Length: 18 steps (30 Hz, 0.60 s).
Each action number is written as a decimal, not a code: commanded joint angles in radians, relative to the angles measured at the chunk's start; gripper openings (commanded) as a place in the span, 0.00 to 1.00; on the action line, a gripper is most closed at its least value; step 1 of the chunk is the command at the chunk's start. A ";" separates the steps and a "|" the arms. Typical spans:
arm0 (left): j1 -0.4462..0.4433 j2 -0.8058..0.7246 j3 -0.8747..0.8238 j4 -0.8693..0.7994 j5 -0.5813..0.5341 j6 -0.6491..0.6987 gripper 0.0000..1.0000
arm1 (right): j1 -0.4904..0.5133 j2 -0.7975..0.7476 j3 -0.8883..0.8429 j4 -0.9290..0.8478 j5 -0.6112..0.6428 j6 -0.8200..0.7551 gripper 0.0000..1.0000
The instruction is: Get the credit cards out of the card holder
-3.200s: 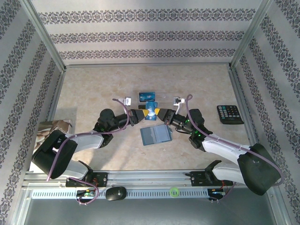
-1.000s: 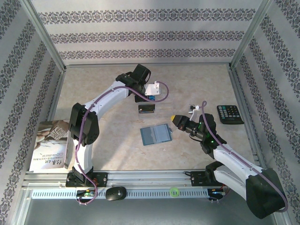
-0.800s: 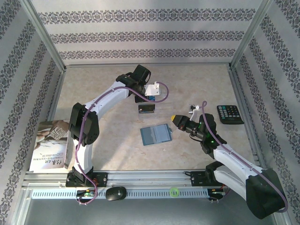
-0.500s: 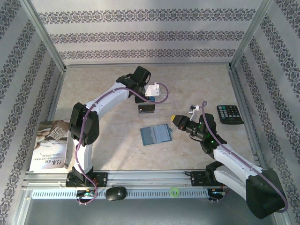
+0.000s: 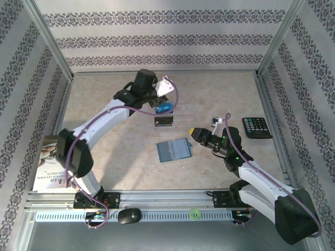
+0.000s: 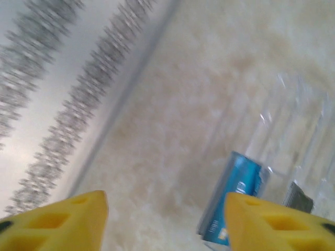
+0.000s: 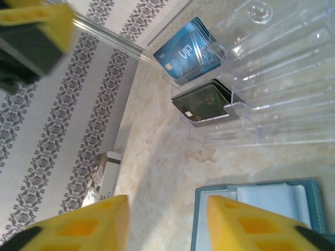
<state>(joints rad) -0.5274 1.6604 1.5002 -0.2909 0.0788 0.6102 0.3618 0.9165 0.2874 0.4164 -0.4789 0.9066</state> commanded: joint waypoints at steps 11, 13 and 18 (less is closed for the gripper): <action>0.180 -0.428 -0.722 0.639 -0.327 -0.643 0.99 | -0.006 -0.057 0.205 -0.519 0.532 -0.292 0.98; 0.253 -0.449 -0.776 0.616 -0.406 -0.684 0.99 | -0.006 -0.044 0.226 -0.560 0.612 -0.321 0.98; 0.386 -0.408 -0.842 0.532 -0.434 -0.637 0.99 | -0.014 -0.031 0.242 -0.583 0.755 -0.354 0.98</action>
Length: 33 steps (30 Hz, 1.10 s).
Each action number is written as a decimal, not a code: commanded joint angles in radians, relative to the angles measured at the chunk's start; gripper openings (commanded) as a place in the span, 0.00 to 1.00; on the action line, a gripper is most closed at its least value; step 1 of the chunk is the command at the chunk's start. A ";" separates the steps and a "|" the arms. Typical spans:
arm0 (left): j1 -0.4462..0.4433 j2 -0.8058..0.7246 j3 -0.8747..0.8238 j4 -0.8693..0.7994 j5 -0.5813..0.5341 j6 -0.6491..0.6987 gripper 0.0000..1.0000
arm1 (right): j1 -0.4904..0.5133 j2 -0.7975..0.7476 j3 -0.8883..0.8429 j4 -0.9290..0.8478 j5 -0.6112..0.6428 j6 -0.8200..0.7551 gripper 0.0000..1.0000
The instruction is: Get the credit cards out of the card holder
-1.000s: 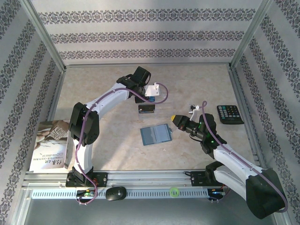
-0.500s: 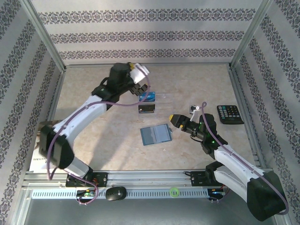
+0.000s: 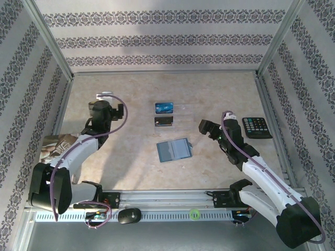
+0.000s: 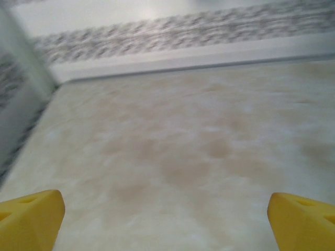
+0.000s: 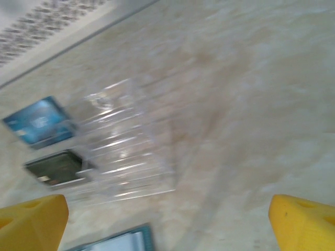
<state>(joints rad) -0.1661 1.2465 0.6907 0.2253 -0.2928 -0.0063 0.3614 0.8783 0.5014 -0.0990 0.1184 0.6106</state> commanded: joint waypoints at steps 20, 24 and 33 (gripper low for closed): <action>0.063 0.184 -0.243 0.438 0.072 0.010 0.99 | -0.241 0.037 -0.166 0.403 0.414 -0.415 0.98; 0.088 0.270 -0.306 0.659 0.172 0.057 0.99 | -0.350 0.111 -0.251 0.641 0.210 -0.418 0.98; 0.167 0.335 -0.328 0.752 0.183 -0.031 0.99 | -0.360 0.460 -0.195 0.950 0.107 -0.503 0.98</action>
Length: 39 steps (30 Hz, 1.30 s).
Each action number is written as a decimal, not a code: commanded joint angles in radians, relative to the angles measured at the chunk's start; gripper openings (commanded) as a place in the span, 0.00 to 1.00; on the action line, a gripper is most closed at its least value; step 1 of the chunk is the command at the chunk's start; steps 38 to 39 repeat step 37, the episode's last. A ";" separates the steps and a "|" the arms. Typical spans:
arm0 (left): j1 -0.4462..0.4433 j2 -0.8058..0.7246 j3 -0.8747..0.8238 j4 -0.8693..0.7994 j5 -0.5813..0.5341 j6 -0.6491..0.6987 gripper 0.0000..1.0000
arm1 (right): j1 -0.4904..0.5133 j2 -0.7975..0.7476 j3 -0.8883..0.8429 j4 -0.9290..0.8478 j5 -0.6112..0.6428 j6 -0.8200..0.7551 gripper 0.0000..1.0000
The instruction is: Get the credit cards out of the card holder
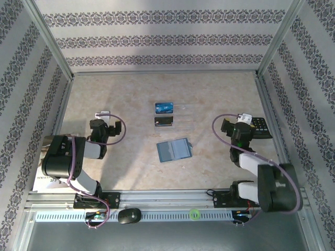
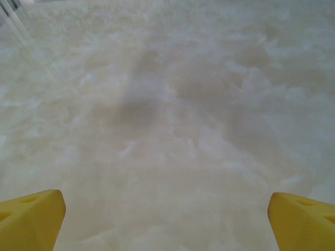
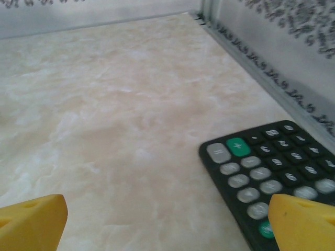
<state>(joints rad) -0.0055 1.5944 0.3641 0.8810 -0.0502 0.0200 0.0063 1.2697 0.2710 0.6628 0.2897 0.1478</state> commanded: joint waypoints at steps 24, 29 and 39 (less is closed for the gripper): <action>-0.001 -0.001 0.019 0.079 0.015 -0.022 0.99 | 0.049 0.261 0.066 0.333 -0.029 -0.087 0.98; -0.001 0.000 0.019 0.078 0.015 -0.022 0.99 | 0.049 0.260 0.066 0.333 -0.029 -0.086 0.98; -0.002 -0.001 0.018 0.081 0.014 -0.020 0.99 | 0.049 0.260 0.066 0.333 -0.029 -0.087 0.98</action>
